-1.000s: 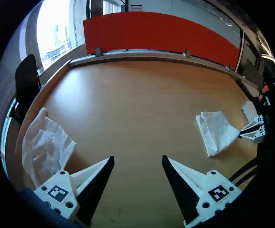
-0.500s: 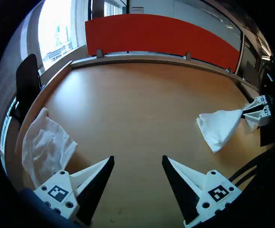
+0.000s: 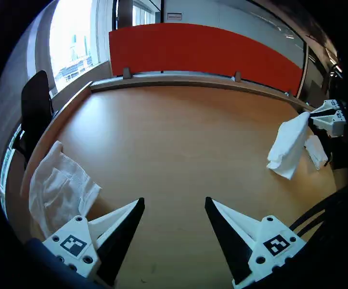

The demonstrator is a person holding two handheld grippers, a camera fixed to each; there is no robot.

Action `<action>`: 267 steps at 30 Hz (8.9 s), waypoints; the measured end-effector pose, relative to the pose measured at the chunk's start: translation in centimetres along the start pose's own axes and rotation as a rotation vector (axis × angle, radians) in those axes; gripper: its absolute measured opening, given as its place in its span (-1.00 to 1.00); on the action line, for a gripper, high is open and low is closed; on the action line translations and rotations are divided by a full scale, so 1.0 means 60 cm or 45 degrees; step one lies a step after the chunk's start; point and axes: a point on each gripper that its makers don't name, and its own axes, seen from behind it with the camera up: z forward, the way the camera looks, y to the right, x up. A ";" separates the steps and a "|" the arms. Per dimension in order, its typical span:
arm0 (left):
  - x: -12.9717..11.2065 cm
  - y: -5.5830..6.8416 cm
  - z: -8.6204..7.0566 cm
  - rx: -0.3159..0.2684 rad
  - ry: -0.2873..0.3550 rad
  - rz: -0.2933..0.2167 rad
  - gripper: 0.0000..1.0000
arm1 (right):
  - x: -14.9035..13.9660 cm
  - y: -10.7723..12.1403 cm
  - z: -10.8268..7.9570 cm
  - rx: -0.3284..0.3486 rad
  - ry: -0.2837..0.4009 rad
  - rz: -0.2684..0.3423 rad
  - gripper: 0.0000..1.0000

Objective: Fold towel

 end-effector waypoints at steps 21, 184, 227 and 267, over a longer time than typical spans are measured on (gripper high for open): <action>0.011 0.018 0.002 -0.023 0.010 0.026 0.85 | -0.037 0.099 -0.054 -0.115 -0.020 0.094 -0.93; 0.025 0.039 0.006 -0.014 -0.013 0.108 0.86 | -0.581 0.397 -0.388 -0.691 -0.688 0.679 -0.75; 0.031 0.040 0.002 -0.022 0.004 0.096 0.86 | -0.546 0.394 -0.378 -0.742 -0.581 0.714 1.00; 0.067 0.040 -0.002 -0.014 0.056 0.092 0.86 | -0.484 0.388 -0.364 -1.031 -0.170 1.092 1.00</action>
